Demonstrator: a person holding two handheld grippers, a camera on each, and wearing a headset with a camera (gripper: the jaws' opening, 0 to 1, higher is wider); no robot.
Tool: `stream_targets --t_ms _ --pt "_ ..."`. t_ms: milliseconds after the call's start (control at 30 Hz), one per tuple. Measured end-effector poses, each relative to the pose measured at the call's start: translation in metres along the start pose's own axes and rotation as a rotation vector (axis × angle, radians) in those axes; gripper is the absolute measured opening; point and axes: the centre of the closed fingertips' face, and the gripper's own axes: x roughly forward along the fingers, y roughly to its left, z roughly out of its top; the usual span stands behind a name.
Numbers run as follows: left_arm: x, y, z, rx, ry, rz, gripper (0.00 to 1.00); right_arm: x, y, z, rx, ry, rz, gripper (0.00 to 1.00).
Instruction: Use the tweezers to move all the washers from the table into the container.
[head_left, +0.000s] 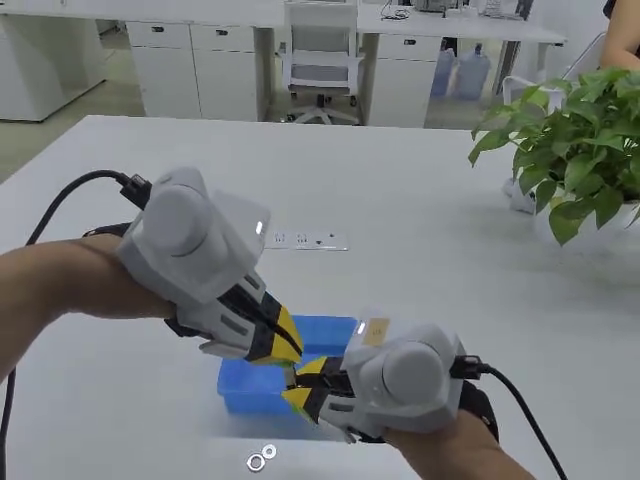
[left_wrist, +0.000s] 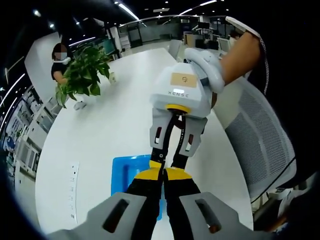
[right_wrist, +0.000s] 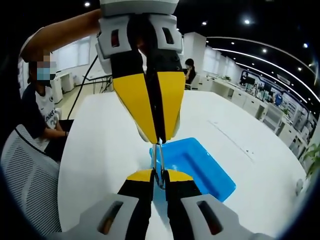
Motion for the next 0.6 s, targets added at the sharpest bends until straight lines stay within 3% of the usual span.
stream_targets --t_ms 600 --pt "0.0 0.029 -0.015 -0.013 0.008 0.012 0.05 0.019 -0.025 0.002 0.019 -0.016 -0.008 0.1"
